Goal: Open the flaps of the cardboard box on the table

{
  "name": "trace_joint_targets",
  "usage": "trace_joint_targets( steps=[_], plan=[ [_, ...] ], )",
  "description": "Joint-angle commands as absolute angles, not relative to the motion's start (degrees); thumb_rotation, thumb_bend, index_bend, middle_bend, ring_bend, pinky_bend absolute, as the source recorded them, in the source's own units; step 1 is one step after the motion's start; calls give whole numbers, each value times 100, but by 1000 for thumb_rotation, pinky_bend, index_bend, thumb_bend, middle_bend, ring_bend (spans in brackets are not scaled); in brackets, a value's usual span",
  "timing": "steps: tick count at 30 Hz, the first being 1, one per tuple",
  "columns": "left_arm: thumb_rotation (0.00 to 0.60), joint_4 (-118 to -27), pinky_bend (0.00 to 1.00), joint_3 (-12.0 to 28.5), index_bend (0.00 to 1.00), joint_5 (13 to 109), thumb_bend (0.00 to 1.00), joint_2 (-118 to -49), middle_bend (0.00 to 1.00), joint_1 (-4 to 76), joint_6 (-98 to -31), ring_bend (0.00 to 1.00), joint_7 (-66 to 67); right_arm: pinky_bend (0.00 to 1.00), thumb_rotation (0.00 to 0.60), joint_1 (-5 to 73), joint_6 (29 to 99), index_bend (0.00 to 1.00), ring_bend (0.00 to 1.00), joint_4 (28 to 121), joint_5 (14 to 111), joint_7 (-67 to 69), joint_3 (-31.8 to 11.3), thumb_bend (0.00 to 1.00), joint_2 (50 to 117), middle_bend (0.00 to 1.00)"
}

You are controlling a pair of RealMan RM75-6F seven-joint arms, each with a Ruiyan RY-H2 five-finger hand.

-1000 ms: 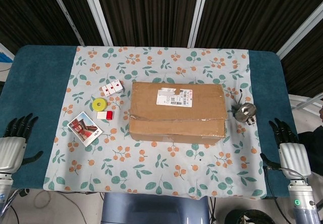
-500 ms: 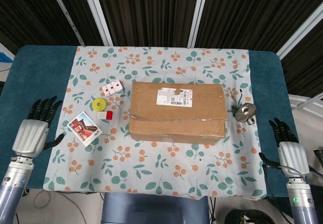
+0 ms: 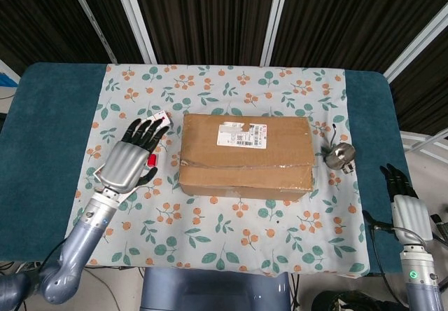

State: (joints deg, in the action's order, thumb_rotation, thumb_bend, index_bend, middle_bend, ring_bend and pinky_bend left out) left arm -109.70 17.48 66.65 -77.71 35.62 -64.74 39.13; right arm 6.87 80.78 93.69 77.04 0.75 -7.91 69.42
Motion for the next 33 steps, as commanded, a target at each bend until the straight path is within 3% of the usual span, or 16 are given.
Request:
trace_joint_targets(
  steps=[1,10,21,33],
  plan=[
    [600,-10791,0,1874,0,6334,277,-8134,0,3926,-6304,0,4197,226,600,692,8051,0,0,9385,7659,88,-812,275,6936,0],
    [600,-10393,0,1923,0,5876,281,-8731,0,4531,-6217,0,4581,226,600,697,7996,0,0,9420,7581,148,-833,275,6918,0],
    [600,-9782,0,2000,0,5855,386,-9039,0,5038,-6196,0,4654,226,600,696,7969,0,0,9429,7490,191,-873,275,6907,0],
    [600,-8799,0,2555,0,6260,395,-9100,0,5884,-5964,0,4400,226,600,695,7889,0,0,9488,7327,264,-921,276,6886,0]
  ],
)
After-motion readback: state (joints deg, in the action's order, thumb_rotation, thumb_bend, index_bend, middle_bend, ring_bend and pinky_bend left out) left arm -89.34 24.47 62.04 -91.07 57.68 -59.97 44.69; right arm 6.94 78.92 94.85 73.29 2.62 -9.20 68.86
